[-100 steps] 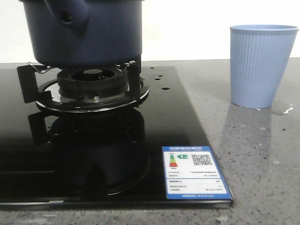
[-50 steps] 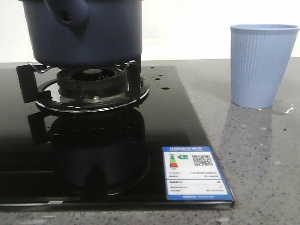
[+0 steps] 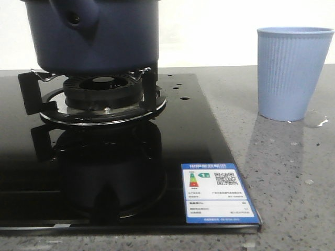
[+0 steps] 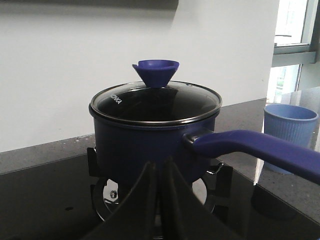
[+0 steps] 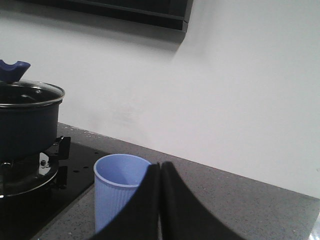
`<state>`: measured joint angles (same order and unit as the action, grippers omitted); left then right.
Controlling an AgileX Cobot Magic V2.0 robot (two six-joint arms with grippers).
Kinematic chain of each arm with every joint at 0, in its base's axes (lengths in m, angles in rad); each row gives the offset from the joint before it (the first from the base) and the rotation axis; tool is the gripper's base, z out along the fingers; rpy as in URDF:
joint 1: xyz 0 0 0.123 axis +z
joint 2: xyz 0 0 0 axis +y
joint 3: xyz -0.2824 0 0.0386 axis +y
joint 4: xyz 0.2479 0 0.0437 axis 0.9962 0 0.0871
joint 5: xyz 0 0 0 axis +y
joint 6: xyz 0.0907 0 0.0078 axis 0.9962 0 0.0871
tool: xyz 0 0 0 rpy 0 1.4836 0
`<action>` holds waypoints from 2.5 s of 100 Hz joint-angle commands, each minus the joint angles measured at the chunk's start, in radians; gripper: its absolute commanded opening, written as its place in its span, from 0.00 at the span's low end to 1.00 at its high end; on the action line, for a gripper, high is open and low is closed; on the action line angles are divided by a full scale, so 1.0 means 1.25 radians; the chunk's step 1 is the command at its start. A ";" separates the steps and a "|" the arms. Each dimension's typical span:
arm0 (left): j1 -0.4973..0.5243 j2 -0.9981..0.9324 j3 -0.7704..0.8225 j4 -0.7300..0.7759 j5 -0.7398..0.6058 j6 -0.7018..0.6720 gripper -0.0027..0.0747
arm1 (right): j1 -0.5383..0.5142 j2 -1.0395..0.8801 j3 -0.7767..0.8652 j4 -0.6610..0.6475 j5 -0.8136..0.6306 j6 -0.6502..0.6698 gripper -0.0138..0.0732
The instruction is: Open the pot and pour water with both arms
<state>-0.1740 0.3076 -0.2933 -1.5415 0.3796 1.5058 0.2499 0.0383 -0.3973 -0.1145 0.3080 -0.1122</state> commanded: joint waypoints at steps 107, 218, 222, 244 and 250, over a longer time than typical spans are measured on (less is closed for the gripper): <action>0.080 -0.269 0.265 1.298 -0.066 -1.247 0.01 | -0.005 0.012 -0.019 -0.003 -0.066 -0.008 0.07; 0.087 -0.269 0.267 1.299 -0.070 -1.247 0.01 | -0.006 0.012 0.018 -0.005 -0.022 -0.008 0.07; 0.087 -0.269 0.267 1.299 -0.070 -1.247 0.01 | -0.006 0.012 0.046 -0.005 -0.026 -0.008 0.07; 0.087 -0.269 0.267 1.299 -0.070 -1.247 0.01 | -0.075 0.010 0.262 -0.009 -0.232 -0.005 0.07; 0.087 -0.269 0.267 1.299 -0.070 -1.247 0.01 | -0.091 0.010 0.309 0.005 -0.254 -0.005 0.07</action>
<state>-0.0675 -0.0029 0.0000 0.0892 0.3362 -0.0389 0.1668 0.0383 -0.0538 -0.1185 0.1428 -0.1122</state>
